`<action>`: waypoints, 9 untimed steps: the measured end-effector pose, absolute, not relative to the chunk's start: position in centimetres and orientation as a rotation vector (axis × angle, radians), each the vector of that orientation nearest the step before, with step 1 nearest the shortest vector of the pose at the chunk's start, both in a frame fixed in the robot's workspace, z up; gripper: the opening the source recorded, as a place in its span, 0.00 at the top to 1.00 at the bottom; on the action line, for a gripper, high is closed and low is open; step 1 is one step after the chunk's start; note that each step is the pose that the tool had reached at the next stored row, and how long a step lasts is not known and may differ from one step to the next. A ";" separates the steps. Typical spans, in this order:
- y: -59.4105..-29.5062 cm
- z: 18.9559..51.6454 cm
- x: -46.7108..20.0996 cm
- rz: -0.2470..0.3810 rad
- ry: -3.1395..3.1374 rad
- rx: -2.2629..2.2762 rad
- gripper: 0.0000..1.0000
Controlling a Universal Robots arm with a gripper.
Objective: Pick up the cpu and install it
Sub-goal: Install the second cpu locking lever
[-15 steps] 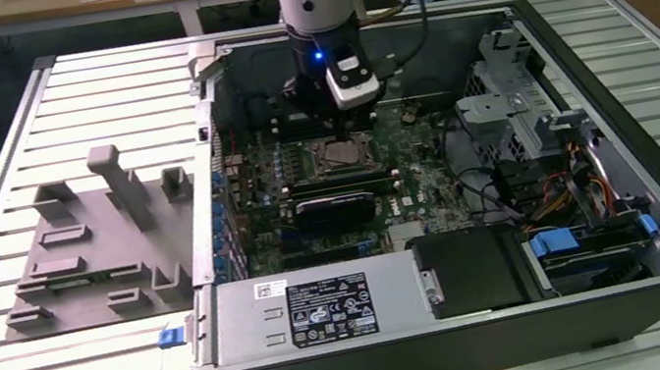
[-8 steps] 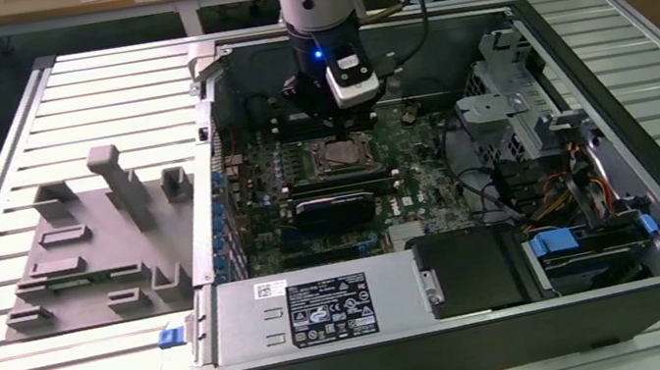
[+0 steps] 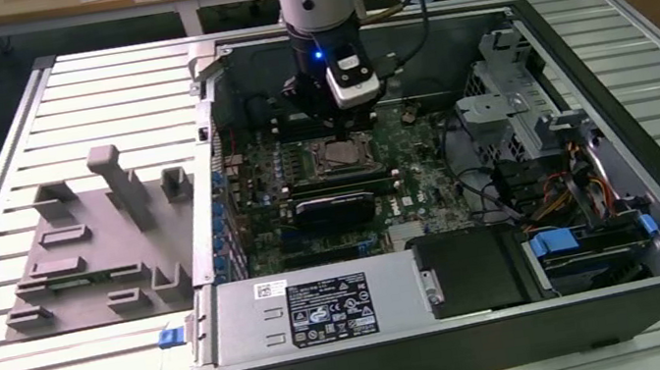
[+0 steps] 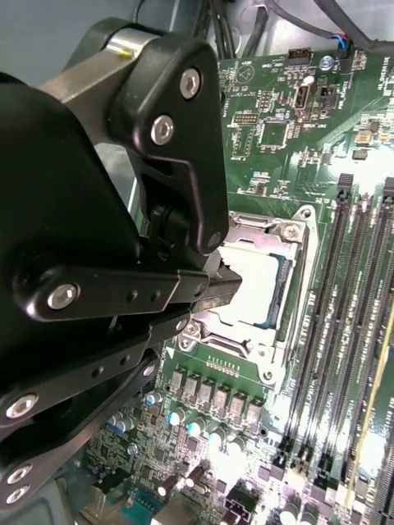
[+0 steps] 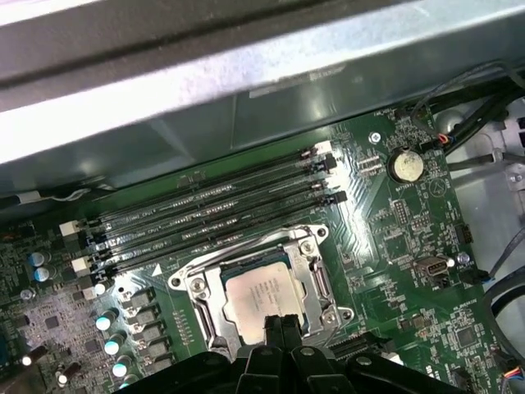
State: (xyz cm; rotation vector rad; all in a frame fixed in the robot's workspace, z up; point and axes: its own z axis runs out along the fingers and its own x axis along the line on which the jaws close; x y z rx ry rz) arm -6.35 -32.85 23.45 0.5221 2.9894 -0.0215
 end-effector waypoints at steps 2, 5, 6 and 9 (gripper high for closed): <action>-33.1 23.5 -6.4 -0.022 2.989 0.522 0.89; -33.4 23.5 -6.3 -0.022 2.989 0.522 0.89; -33.6 23.5 -6.3 -0.022 2.989 0.522 0.89; -34.0 23.5 -6.3 -0.021 2.989 0.522 0.89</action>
